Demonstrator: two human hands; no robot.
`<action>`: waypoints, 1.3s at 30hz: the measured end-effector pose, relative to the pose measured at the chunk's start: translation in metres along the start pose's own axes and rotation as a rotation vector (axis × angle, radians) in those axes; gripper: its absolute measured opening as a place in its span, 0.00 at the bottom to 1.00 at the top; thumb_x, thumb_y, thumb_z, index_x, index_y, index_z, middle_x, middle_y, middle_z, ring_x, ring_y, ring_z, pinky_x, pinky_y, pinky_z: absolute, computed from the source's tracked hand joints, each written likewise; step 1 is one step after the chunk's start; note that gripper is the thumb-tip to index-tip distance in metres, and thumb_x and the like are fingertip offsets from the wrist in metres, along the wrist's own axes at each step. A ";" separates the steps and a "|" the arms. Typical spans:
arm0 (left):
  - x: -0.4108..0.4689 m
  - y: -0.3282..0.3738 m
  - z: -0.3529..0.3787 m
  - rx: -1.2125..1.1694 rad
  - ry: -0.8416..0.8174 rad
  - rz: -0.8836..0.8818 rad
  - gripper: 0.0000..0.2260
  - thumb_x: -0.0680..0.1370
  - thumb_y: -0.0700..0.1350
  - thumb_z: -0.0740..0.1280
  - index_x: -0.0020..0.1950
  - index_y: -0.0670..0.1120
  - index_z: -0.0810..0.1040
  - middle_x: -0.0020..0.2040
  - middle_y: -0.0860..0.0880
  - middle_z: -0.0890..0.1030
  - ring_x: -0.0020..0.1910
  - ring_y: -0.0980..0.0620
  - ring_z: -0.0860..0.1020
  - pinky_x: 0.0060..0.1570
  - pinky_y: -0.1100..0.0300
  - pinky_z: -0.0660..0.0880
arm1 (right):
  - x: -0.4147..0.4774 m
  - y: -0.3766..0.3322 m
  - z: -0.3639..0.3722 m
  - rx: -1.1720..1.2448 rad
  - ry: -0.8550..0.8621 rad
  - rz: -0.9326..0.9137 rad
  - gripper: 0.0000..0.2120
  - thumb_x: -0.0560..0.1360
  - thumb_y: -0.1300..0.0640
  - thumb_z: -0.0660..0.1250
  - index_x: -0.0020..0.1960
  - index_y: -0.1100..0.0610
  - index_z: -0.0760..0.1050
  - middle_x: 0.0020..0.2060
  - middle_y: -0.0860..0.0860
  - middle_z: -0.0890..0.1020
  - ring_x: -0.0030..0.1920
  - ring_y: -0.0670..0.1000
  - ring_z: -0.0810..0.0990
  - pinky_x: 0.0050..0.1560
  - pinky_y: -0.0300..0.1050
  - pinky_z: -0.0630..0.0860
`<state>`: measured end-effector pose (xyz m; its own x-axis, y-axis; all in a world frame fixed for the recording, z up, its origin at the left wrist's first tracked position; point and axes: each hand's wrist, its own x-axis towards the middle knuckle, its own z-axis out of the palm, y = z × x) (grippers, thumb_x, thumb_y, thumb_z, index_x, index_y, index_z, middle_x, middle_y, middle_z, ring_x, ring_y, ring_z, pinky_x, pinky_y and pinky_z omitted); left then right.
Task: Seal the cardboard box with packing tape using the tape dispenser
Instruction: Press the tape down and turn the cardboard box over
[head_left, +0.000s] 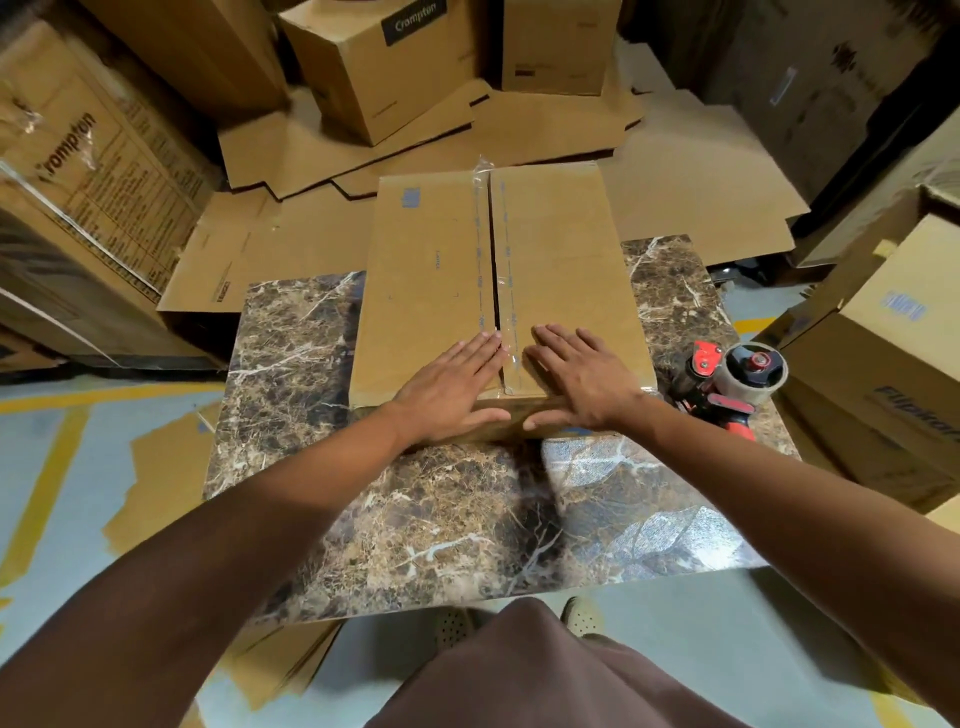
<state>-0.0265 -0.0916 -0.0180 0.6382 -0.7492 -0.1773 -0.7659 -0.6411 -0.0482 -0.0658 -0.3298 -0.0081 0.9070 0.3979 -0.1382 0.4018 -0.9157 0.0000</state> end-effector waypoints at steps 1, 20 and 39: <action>-0.003 -0.006 -0.001 0.005 -0.006 0.028 0.39 0.78 0.70 0.41 0.80 0.45 0.39 0.79 0.46 0.39 0.78 0.49 0.40 0.77 0.51 0.44 | 0.003 -0.005 -0.004 0.012 0.034 0.008 0.51 0.68 0.20 0.48 0.75 0.58 0.59 0.78 0.58 0.57 0.78 0.57 0.56 0.76 0.61 0.55; -0.027 -0.033 0.012 0.034 0.016 -0.095 0.44 0.74 0.74 0.39 0.79 0.45 0.42 0.79 0.47 0.42 0.79 0.49 0.42 0.77 0.46 0.47 | 0.021 -0.033 0.012 0.062 0.063 0.003 0.46 0.69 0.21 0.47 0.74 0.52 0.63 0.78 0.55 0.60 0.77 0.54 0.59 0.76 0.60 0.57; -0.053 -0.086 0.052 0.014 0.312 0.065 0.35 0.80 0.66 0.41 0.75 0.43 0.64 0.75 0.42 0.66 0.74 0.45 0.65 0.73 0.48 0.61 | 0.055 -0.093 0.014 -0.058 0.016 0.062 0.41 0.77 0.29 0.34 0.80 0.54 0.50 0.79 0.58 0.51 0.79 0.59 0.51 0.75 0.63 0.56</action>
<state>0.0020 0.0117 -0.0554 0.5792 -0.8049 0.1291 -0.8055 -0.5895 -0.0611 -0.0547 -0.2232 -0.0295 0.9321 0.3417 -0.1200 0.3509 -0.9341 0.0658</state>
